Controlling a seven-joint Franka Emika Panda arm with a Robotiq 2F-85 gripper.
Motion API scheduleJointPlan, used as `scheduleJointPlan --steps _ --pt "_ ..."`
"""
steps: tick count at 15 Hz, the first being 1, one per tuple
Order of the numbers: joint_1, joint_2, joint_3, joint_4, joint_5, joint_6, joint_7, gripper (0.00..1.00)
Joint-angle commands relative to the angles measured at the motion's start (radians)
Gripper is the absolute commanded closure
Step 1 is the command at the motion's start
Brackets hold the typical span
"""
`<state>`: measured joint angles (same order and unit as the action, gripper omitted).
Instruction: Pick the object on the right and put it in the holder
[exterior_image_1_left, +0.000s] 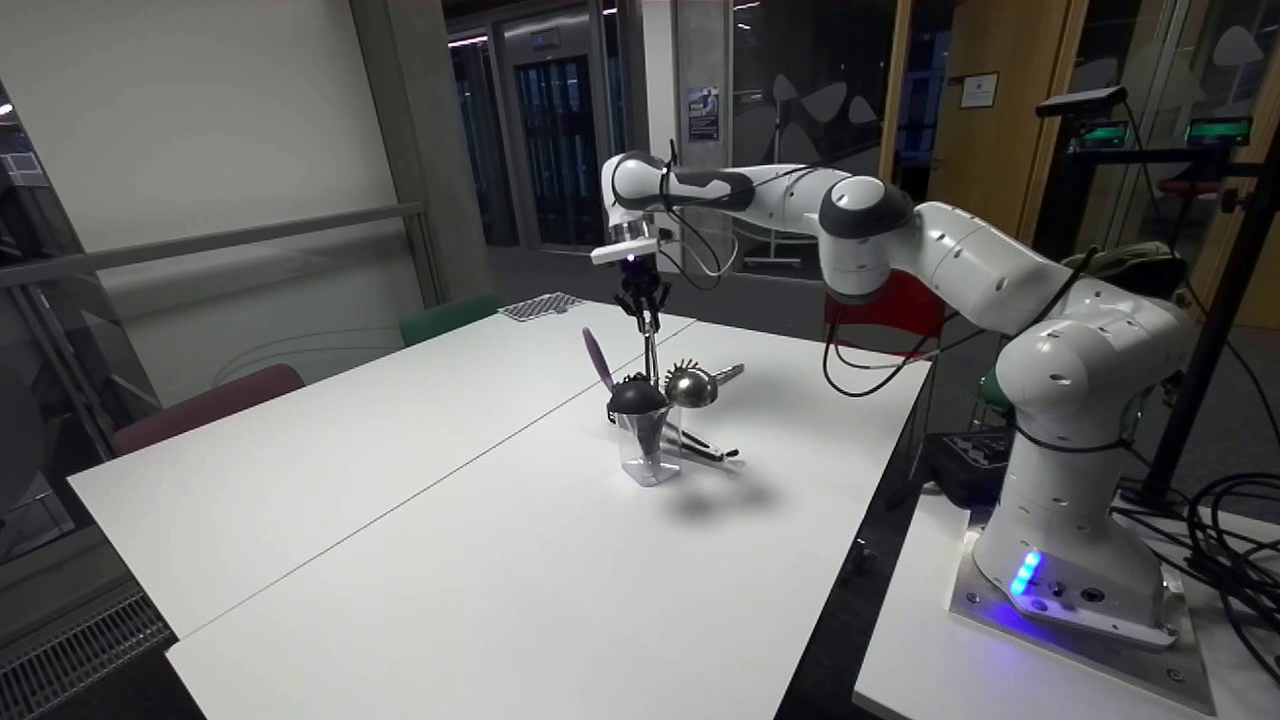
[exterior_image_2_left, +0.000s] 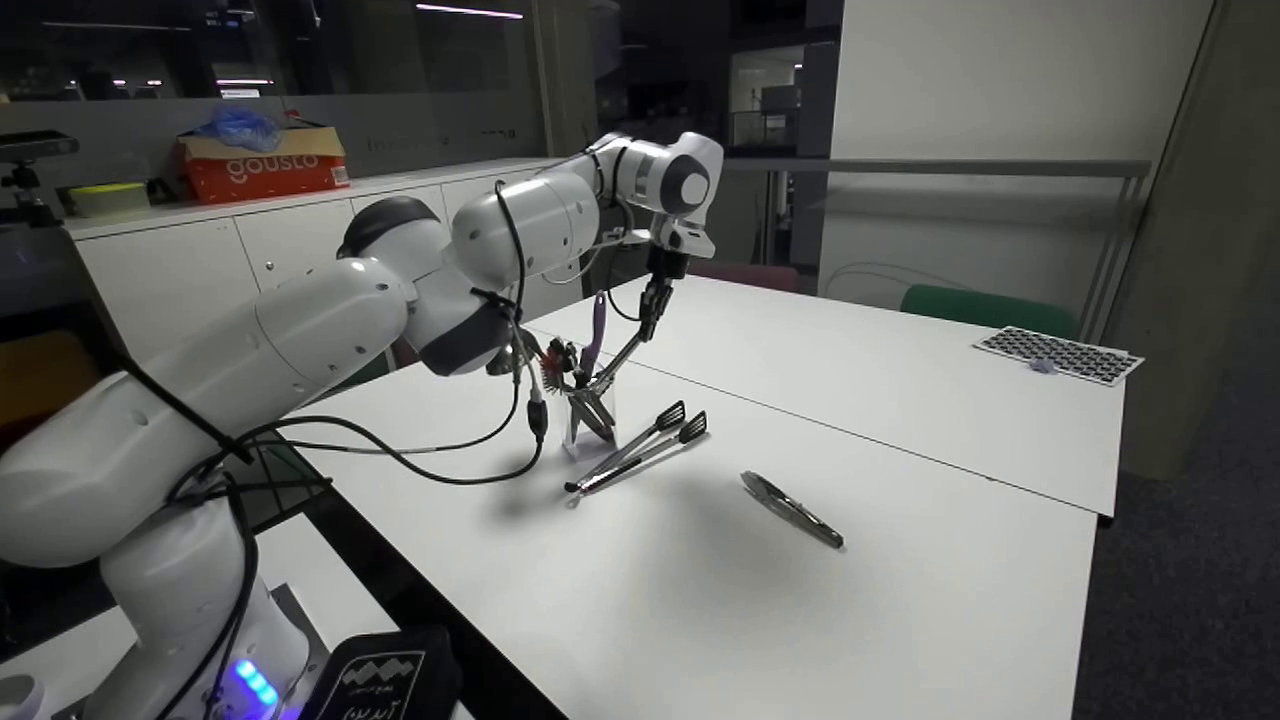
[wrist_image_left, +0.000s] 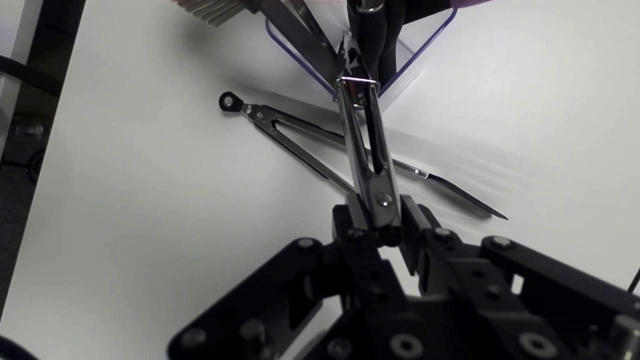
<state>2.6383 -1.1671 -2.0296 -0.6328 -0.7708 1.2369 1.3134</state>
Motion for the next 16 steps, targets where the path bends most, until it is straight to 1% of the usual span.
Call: scheduleJointPlan --steps 1,6,11,16 --pt "-0.023 0.043 -0.01 -0.115 -0.05 0.053 0.033 0.95" --pt "-0.06 0.072 0.005 -0.24 -0.076 0.086 0.068 0.95" --pt "-0.143 0.129 0.036 -0.435 -0.065 0.153 0.095 0.95" --pt "-0.225 0.179 0.062 -0.621 -0.066 0.23 0.156 0.95"
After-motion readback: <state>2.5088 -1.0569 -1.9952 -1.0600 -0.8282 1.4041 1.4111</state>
